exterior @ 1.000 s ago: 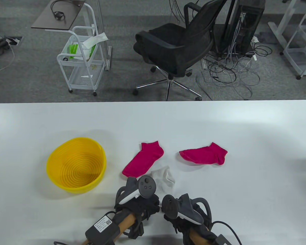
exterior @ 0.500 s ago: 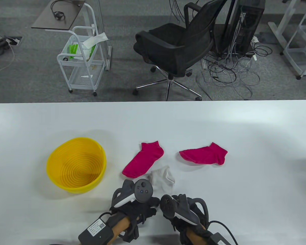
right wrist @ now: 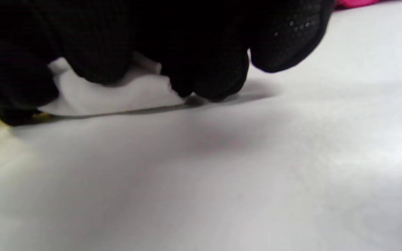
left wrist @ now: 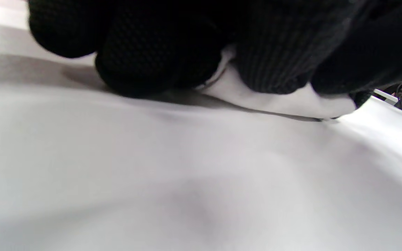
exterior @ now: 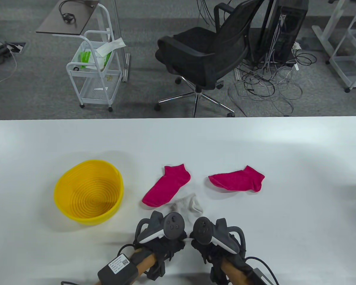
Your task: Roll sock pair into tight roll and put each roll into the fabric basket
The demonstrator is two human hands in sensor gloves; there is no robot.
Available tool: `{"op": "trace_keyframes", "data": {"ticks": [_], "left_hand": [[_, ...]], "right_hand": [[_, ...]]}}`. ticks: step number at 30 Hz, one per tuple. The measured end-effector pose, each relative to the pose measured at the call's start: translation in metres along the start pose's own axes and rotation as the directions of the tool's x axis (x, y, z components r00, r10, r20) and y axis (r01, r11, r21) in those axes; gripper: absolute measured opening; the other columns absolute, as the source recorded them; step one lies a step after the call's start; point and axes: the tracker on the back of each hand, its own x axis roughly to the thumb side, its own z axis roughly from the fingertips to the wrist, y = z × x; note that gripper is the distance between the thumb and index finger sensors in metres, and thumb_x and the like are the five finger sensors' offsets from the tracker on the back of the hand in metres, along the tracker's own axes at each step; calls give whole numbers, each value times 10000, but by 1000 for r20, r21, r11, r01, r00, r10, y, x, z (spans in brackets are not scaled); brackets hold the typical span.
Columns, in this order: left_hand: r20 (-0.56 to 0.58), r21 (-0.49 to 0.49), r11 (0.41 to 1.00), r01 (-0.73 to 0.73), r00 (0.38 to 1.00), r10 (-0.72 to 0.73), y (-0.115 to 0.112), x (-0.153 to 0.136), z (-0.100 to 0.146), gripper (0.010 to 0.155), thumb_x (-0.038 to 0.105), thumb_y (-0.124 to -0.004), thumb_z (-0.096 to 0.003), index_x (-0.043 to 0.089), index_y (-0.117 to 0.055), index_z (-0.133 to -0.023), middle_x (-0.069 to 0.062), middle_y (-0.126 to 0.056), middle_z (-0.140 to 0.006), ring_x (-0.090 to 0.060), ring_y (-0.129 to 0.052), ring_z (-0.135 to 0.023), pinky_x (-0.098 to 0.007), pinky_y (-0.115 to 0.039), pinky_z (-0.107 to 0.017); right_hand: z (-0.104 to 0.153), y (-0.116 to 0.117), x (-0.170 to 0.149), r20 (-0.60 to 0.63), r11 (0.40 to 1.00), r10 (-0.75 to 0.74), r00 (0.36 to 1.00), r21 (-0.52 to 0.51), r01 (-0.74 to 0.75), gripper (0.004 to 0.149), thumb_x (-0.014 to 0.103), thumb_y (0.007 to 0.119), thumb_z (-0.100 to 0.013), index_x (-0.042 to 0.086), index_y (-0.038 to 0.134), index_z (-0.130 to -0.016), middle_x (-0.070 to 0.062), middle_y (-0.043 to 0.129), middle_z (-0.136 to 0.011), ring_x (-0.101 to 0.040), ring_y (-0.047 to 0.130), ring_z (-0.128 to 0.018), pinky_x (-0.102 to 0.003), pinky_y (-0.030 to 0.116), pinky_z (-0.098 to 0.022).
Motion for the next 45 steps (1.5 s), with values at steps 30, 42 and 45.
{"op": "trace_keyframes", "data": {"ticks": [30, 42, 45], "left_hand": [[-82, 33, 993, -111, 990, 114, 12, -16, 10, 491, 443, -861, -360, 255, -932, -809, -64, -952, -748, -255, -1001, -538, -465, -791, -444], [-52, 69, 998, 3, 999, 1, 5, -4, 3, 423, 400, -887, -351, 235, -959, -734, -45, -984, -650, -224, -1001, -449, -451, -805, -415], [-50, 60, 998, 7, 999, -4, 4, -3, 3, 412, 392, -868, -362, 231, -956, -731, -49, -982, -644, -223, -997, -446, -452, -802, -415]], "right_hand": [[0, 14, 14, -19, 990, 121, 992, -65, -122, 505, 463, 882, -368, 347, 804, -853, 73, 856, -889, -175, 907, -766, -486, 763, -593], [-3, 10, 8, -34, 998, 43, 999, -42, -44, 417, 444, 799, -415, 347, 844, -818, 88, 889, -847, -158, 929, -736, -469, 773, -586], [-3, 9, 6, -32, 999, 18, 999, -40, -19, 416, 449, 805, -411, 341, 852, -810, 83, 896, -841, -163, 935, -728, -471, 774, -584]]}}
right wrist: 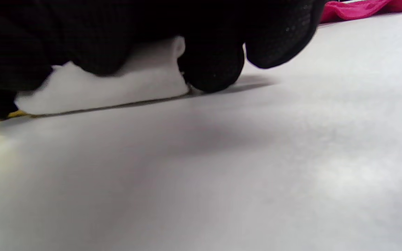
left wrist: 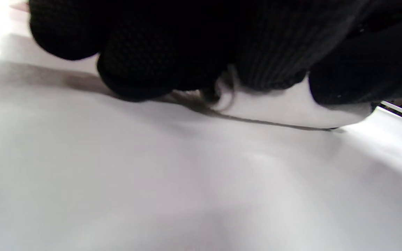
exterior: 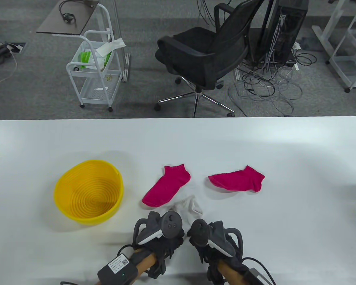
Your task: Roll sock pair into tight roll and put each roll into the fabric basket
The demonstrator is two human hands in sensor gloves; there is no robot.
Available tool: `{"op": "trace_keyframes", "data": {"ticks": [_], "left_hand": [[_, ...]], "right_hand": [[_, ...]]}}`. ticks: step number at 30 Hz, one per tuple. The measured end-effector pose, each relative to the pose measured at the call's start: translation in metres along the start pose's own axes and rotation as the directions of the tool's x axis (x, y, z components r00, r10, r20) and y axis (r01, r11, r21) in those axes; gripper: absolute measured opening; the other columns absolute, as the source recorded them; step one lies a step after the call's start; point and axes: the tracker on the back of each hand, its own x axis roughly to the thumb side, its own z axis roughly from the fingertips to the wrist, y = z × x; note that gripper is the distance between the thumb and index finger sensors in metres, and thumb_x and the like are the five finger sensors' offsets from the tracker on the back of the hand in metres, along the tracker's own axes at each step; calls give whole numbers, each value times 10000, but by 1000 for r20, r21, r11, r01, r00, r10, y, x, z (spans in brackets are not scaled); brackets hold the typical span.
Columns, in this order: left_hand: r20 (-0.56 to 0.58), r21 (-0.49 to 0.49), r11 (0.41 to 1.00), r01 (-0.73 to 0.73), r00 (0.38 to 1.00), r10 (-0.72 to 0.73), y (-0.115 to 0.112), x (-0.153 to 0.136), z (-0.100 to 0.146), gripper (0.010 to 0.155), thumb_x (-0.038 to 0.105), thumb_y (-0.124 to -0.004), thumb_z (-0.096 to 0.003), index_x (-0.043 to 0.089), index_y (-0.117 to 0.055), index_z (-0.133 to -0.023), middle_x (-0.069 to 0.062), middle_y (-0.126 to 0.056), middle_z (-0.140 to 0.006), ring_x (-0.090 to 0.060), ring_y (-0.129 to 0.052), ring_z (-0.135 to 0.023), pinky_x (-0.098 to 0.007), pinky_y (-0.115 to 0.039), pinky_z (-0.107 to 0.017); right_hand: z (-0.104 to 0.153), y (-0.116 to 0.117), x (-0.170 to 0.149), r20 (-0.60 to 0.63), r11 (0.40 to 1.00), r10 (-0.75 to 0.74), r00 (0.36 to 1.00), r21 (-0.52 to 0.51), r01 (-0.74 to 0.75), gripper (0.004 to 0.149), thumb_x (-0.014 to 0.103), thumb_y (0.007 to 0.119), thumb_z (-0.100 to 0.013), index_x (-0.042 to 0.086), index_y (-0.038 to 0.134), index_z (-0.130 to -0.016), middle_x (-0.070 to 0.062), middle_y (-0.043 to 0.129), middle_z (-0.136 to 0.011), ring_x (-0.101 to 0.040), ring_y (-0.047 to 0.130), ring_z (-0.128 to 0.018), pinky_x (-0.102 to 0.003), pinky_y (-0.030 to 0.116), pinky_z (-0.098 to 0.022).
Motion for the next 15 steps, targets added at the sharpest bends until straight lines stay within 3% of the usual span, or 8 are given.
{"op": "trace_keyframes", "data": {"ticks": [2, 6, 10, 15], "left_hand": [[1, -2, 1000, 0, 1000, 0, 0, 0, 0, 411, 391, -851, -370, 229, -949, -734, -52, -978, -641, -223, -994, -444, -453, -800, -415], [-7, -15, 1000, -26, 1000, 25, 0, -1, -1, 409, 393, -835, -379, 229, -943, -738, -55, -975, -637, -223, -988, -436, -453, -797, -412], [-19, -21, 998, -54, 998, 53, 0, -3, -2, 408, 396, -836, -378, 226, -948, -731, -60, -980, -624, -227, -990, -421, -455, -799, -403], [-30, -21, 997, -71, 997, 71, 0, -4, -3, 409, 405, -836, -379, 227, -950, -729, -60, -986, -617, -229, -991, -410, -455, -800, -395]], "right_hand": [[2, -4, -1, 13, 1000, -12, 1000, -9, 13, 420, 454, 822, -402, 350, 857, -808, 87, 898, -850, -163, 940, -737, -470, 780, -581], [10, -23, -1, 64, 990, -25, 998, -133, 33, 411, 455, 841, -390, 376, 865, -793, 106, 906, -844, -148, 948, -732, -462, 786, -580], [12, -21, 2, 110, 998, -6, 994, -63, 13, 396, 463, 856, -382, 372, 894, -766, 111, 931, -819, -151, 958, -722, -468, 788, -576], [7, -9, 3, 83, 998, 56, 995, 2, -56, 419, 469, 847, -388, 379, 863, -797, 118, 899, -868, -159, 927, -781, -478, 769, -599]]}}
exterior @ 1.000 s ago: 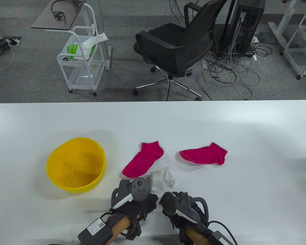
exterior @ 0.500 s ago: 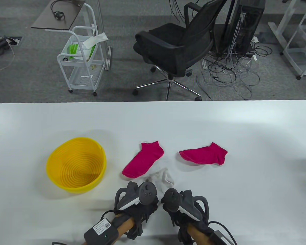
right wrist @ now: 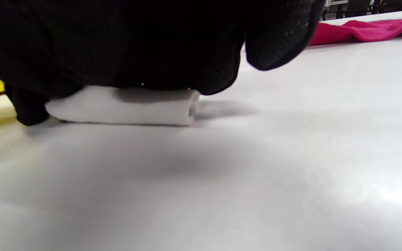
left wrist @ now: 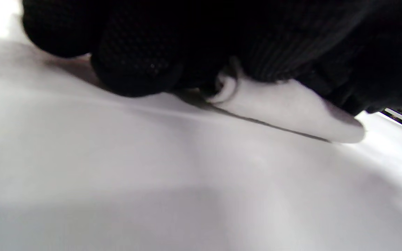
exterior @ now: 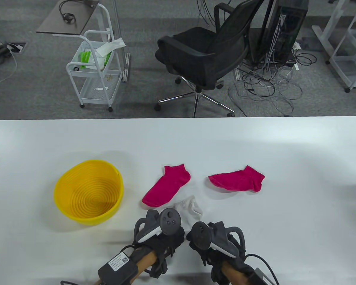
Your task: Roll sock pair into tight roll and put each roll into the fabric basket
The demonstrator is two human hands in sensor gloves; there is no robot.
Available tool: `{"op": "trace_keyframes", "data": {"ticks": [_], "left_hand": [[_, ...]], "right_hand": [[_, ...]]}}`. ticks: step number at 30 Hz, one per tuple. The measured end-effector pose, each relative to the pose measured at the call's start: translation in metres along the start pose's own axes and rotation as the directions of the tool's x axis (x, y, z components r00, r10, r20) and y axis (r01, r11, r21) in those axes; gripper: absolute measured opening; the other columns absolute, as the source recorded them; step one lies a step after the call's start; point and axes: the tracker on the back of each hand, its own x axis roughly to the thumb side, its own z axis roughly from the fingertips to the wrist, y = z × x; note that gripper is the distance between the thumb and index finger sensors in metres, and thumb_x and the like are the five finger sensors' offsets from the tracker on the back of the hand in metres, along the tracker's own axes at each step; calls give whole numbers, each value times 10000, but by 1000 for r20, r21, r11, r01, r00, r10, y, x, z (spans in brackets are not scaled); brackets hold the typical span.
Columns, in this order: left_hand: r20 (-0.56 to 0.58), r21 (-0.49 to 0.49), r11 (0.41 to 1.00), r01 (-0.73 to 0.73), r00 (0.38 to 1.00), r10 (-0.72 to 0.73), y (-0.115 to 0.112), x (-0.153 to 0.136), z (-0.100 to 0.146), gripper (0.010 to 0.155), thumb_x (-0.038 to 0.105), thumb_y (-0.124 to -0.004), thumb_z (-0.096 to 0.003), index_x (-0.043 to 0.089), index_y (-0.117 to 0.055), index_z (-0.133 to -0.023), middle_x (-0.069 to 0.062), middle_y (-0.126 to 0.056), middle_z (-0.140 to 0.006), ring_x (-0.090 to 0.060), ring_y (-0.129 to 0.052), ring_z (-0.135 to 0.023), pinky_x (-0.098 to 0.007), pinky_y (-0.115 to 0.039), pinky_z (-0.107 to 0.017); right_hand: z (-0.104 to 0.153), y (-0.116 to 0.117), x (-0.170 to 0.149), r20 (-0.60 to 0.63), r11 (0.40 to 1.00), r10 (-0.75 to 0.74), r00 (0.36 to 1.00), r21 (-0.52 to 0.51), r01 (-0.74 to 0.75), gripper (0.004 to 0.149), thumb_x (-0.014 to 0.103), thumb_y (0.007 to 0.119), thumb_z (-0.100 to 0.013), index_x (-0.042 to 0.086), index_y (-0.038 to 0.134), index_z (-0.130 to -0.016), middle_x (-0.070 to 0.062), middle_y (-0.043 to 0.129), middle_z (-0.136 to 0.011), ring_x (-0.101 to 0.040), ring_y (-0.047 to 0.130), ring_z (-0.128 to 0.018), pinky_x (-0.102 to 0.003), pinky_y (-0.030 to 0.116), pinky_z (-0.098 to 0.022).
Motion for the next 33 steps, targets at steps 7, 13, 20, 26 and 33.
{"op": "trace_keyframes", "data": {"ticks": [7, 13, 20, 26, 33], "left_hand": [[-9, 75, 995, -72, 997, 73, 8, -6, 7, 448, 426, -823, -376, 222, -957, -751, -70, -1029, -644, -241, -1050, -411, -452, -832, -364], [4, 22, 997, -79, 997, 79, 10, -9, 11, 471, 452, -870, -353, 279, -955, -782, -67, -972, -736, -254, -1013, -500, -465, -796, -427], [2, -4, 1000, 18, 1000, -18, 1, -1, 7, 528, 452, -925, -317, 248, -916, -804, -50, -951, -731, -233, -989, -494, -460, -787, -439], [9, 11, 999, 35, 999, -35, 0, 2, 5, 427, 385, -869, -361, 235, -947, -754, -58, -975, -671, -225, -1000, -448, -455, -798, -414], [0, -4, 1000, 24, 1000, -24, 0, 2, 5, 410, 391, -816, -386, 248, -942, -749, -56, -973, -657, -217, -992, -436, -452, -795, -409]], "right_hand": [[-3, 9, -2, -34, 1000, 22, 999, 20, -22, 494, 477, 871, -373, 389, 793, -853, 113, 832, -935, -177, 873, -845, -497, 740, -624], [-4, 13, 3, -54, 997, 69, 996, -14, -70, 516, 458, 873, -376, 371, 772, -875, 108, 821, -927, -171, 868, -828, -494, 733, -629], [-6, 11, -2, -74, 1000, 11, 997, -23, -13, 447, 439, 820, -404, 387, 801, -847, 125, 853, -891, -149, 891, -800, -484, 738, -627], [-7, 8, -5, -69, 1000, -29, 997, 3, 29, 430, 433, 803, -408, 386, 815, -836, 113, 891, -856, -143, 922, -768, -486, 743, -622], [2, -19, -11, -20, 990, -89, 996, -112, 86, 406, 444, 821, -399, 385, 851, -799, 123, 903, -855, -149, 923, -780, -483, 748, -623]]}}
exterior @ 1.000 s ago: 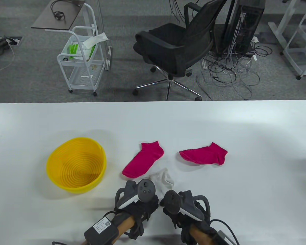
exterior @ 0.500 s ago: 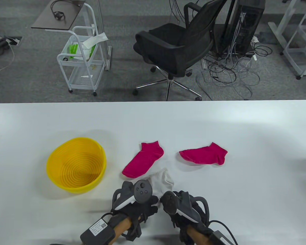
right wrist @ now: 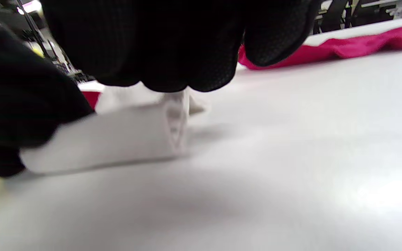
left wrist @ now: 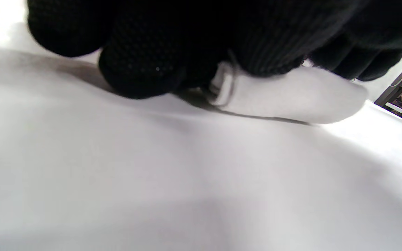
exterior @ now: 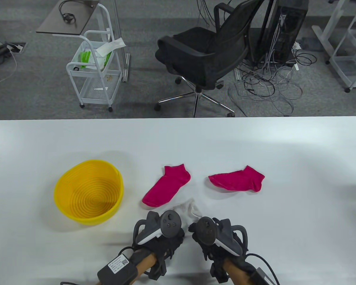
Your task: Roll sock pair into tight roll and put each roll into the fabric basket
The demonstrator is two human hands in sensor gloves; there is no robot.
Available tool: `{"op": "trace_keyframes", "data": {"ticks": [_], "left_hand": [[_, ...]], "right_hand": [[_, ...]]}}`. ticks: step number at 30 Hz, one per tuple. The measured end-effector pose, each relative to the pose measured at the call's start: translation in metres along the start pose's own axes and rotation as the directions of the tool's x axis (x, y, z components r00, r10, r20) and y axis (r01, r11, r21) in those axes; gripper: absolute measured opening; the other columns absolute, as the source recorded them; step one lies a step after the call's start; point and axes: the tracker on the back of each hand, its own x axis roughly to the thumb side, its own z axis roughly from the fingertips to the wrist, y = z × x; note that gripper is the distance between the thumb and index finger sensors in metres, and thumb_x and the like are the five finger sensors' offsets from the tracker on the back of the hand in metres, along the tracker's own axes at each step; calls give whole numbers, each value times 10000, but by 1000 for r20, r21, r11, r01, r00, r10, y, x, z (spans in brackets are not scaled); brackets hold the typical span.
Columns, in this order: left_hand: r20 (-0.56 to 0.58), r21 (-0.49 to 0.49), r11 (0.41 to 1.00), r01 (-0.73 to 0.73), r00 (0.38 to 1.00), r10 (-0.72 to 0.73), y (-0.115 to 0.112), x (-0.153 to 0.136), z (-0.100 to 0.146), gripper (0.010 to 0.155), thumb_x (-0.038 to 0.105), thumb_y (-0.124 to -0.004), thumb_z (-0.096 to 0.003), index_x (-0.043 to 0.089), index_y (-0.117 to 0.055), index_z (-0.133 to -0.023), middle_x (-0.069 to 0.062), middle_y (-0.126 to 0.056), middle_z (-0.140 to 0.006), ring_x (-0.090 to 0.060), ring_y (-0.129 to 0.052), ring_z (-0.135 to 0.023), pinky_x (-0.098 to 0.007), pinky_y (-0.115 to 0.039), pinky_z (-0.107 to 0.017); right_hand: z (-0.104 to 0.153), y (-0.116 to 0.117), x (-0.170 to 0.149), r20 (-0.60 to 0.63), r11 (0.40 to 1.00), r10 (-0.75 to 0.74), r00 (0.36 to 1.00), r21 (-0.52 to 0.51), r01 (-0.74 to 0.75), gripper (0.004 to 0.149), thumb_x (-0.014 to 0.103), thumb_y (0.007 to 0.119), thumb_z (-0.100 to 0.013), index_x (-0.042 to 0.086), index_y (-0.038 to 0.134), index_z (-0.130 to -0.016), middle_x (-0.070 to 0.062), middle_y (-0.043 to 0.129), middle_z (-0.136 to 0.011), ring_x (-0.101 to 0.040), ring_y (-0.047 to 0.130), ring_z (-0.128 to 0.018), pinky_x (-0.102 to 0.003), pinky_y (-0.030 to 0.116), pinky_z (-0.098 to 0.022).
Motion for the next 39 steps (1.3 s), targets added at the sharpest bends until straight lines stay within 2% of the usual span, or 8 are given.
{"op": "trace_keyframes", "data": {"ticks": [5, 8, 12, 17, 20, 30, 35, 39], "left_hand": [[-6, 0, 1000, -8, 1000, 8, 0, 0, -1, 410, 401, -809, -388, 248, -942, -744, -57, -975, -644, -217, -992, -424, -450, -797, -402], [-7, 10, 1000, -1, 1000, 1, -1, 0, 0, 419, 408, -791, -392, 235, -929, -749, -60, -972, -637, -216, -990, -414, -450, -798, -396], [-10, 13, 1000, -2, 1000, 2, 1, 1, 2, 432, 412, -790, -390, 228, -931, -754, -65, -976, -645, -223, -999, -418, -454, -802, -393], [-19, 29, 991, -127, 992, 128, 9, -6, 9, 494, 433, -802, -385, 234, -898, -827, -67, -932, -763, -255, -989, -556, -464, -783, -449], [-9, 37, 990, -135, 991, 135, 11, -6, 10, 493, 452, -830, -372, 261, -919, -817, -68, -925, -779, -260, -982, -574, -466, -778, -459], [-7, 24, 999, 42, 999, -41, 1, 5, 3, 508, 430, -908, -334, 243, -912, -806, -54, -923, -767, -239, -969, -552, -469, -771, -474], [-4, 7, 999, 36, 999, -36, 0, 6, 2, 436, 384, -837, -376, 230, -931, -773, -70, -949, -714, -238, -986, -497, -458, -787, -428], [-9, -7, 1000, 24, 1000, -25, -1, 5, 1, 418, 382, -805, -390, 239, -931, -762, -65, -953, -699, -234, -985, -477, -452, -787, -412]], "right_hand": [[3, 5, 5, 61, 996, 3, 998, 89, -9, 398, 444, 839, -392, 385, 869, -784, 128, 917, -845, -148, 930, -776, -483, 751, -622], [1, 13, 8, 55, 988, 80, 995, 129, -87, 412, 446, 838, -393, 394, 852, -802, 134, 896, -875, -151, 910, -808, -488, 741, -632], [-1, 19, 7, 32, 985, 76, 997, 153, -80, 436, 445, 843, -393, 396, 824, -826, 134, 870, -902, -161, 894, -828, -495, 734, -636], [-3, 25, 6, 15, 977, 111, 994, 179, -111, 520, 452, 869, -381, 394, 752, -885, 130, 805, -965, -175, 860, -866, -505, 721, -645], [-4, 28, 6, 0, 978, 125, 992, 170, -123, 527, 441, 867, -387, 388, 737, -894, 128, 793, -970, -173, 852, -865, -504, 717, -648], [-6, 28, 4, -49, 990, 68, 996, 127, -61, 428, 374, 815, -420, 394, 796, -846, 118, 865, -885, -142, 910, -777, -490, 735, -631], [-5, 23, 2, -34, 990, 34, 999, 137, -29, 422, 401, 816, -415, 392, 809, -837, 114, 889, -874, -147, 917, -786, -490, 742, -626], [0, 5, 4, 8, 998, 29, 1000, 47, -30, 398, 414, 839, -402, 384, 854, -798, 122, 913, -847, -145, 932, -771, -486, 751, -619]]}}
